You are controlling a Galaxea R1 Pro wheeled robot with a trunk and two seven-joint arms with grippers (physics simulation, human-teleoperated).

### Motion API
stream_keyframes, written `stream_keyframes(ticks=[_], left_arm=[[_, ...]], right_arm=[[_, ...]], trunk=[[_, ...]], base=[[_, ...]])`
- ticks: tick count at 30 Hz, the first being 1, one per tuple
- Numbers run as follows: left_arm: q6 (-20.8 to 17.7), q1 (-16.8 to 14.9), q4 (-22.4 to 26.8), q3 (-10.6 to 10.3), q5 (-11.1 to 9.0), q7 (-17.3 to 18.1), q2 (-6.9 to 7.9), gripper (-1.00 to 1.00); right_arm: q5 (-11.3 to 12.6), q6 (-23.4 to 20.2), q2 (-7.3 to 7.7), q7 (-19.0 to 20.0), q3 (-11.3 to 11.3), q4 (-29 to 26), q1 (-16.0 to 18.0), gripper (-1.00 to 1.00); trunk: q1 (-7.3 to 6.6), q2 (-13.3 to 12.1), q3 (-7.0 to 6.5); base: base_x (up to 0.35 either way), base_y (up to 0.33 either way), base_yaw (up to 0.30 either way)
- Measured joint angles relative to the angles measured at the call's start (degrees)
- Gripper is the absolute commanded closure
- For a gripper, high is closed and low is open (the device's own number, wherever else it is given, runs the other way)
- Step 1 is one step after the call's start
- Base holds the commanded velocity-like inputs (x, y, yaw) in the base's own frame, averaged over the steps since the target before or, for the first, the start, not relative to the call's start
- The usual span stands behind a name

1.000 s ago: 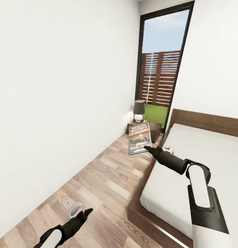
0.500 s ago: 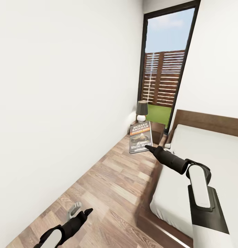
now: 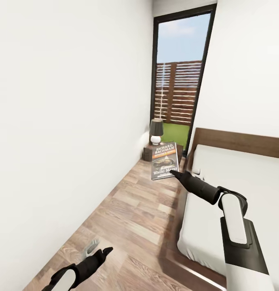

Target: In the bedroom, move the book from the bed onto either nightstand, and place the two sandals side by side next to the bed.

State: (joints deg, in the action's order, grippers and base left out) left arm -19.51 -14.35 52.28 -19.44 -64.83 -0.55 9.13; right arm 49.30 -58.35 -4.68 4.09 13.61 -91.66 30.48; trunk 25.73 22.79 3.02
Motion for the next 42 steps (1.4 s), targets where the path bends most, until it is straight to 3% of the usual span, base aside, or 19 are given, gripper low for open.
stream_keyframes(ticks=[28,42], left_arm=[[-2.53,-0.85,-0.32,-0.29,0.56,-0.16,-0.65,-1.0],[-2.65,-0.87,-0.31,-0.31,0.51,-0.21,-0.76,-1.0]], right_arm=[[-0.01,0.0,0.02,0.04,0.11,-0.04,0.0,1.0],[-0.27,0.0,0.02,0.03,0.13,-0.08,-0.01,1.0]], trunk=[[-0.01,0.0,-0.88],[-0.01,0.0,-1.33]], base=[[0.175,0.286,-0.263],[0.252,0.196,-0.263]])
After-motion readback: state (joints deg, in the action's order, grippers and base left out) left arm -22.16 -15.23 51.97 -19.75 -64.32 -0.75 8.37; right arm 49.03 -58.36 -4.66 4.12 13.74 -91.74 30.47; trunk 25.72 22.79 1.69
